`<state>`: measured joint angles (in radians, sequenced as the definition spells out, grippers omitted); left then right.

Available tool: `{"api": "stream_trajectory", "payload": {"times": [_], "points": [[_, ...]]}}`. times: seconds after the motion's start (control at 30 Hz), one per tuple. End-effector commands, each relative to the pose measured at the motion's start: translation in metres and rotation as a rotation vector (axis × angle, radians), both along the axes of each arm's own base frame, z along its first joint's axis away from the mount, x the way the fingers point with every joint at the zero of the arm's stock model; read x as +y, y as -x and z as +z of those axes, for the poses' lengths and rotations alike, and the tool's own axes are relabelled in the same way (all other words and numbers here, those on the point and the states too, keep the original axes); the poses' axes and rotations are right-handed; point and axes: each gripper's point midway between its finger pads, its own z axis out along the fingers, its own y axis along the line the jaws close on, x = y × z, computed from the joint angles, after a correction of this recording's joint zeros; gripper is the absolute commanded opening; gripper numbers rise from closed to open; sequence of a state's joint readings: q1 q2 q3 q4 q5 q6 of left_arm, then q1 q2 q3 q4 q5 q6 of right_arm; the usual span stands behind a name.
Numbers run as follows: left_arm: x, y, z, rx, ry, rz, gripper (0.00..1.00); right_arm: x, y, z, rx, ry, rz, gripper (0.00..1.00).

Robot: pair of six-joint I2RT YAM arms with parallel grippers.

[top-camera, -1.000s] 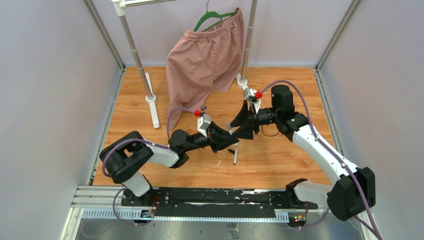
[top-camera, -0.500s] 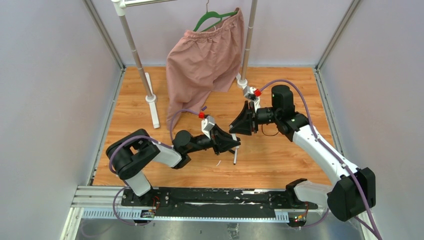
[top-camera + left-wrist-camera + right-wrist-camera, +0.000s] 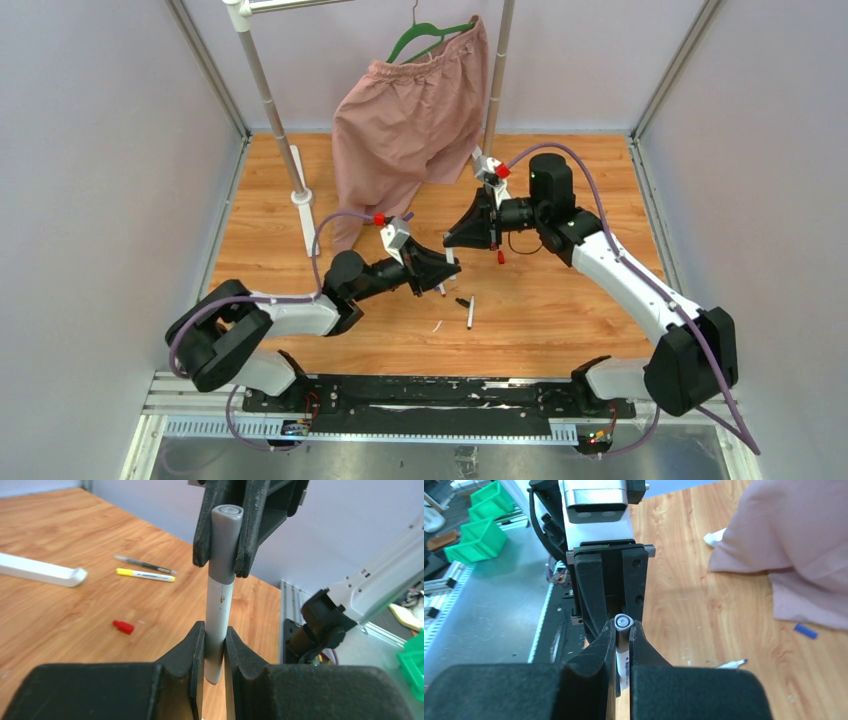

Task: Insert the pens into the pen caps
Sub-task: Press the pen cap onto the pen, then place the pen at the center of the board.

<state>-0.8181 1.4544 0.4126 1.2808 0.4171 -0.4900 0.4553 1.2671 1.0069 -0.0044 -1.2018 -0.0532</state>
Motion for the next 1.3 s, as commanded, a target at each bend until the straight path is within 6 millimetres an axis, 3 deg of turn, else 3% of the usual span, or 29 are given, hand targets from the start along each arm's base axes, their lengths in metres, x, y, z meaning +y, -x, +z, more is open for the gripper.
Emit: {"api": "stream_trajectory", "payload": {"times": [0.0, 0.07, 0.13, 0.23, 0.37, 0.43, 0.57, 0.67, 0.8, 1.03, 1.27], "points": [[0.06, -0.054, 0.119, -0.178, 0.275, 0.266, 0.0, 0.002, 0.032, -0.054, 0.271, 0.144, 0.09, 0.0], [0.058, -0.046, 0.133, -0.225, 0.278, 0.214, 0.0, 0.005, 0.032, -0.055, 0.267, 0.151, 0.099, 0.0], [0.048, -0.035, 0.13, -0.263, 0.226, 0.137, 0.0, 0.005, 0.032, -0.051, 0.252, 0.142, 0.102, 0.0], [0.029, -0.014, 0.103, -0.296, 0.158, 0.03, 0.0, 0.003, 0.036, -0.036, 0.185, 0.11, 0.112, 0.07], [-0.008, 0.014, 0.046, -0.261, 0.033, -0.13, 0.0, -0.002, 0.033, -0.02, 0.093, 0.088, 0.077, 0.3], [-0.023, 0.025, 0.02, -0.235, -0.029, -0.19, 0.0, -0.008, 0.029, -0.014, 0.077, 0.077, 0.055, 0.37], [-0.029, 0.027, -0.013, -0.185, -0.093, -0.197, 0.0, -0.023, 0.023, -0.002, 0.064, 0.045, 0.016, 0.47], [-0.028, 0.024, -0.015, -0.174, -0.087, -0.176, 0.0, -0.031, 0.022, 0.003, 0.027, 0.026, 0.001, 0.52], [-0.024, 0.02, -0.003, -0.162, -0.027, -0.129, 0.0, -0.033, 0.024, 0.005, 0.01, 0.009, 0.014, 0.52], [-0.015, 0.019, 0.012, -0.119, 0.09, -0.086, 0.0, -0.031, 0.024, -0.005, 0.017, -0.014, 0.036, 0.61], [-0.017, 0.017, 0.019, -0.107, 0.111, -0.073, 0.0, -0.025, 0.019, -0.015, 0.026, -0.038, 0.033, 0.61]]}}
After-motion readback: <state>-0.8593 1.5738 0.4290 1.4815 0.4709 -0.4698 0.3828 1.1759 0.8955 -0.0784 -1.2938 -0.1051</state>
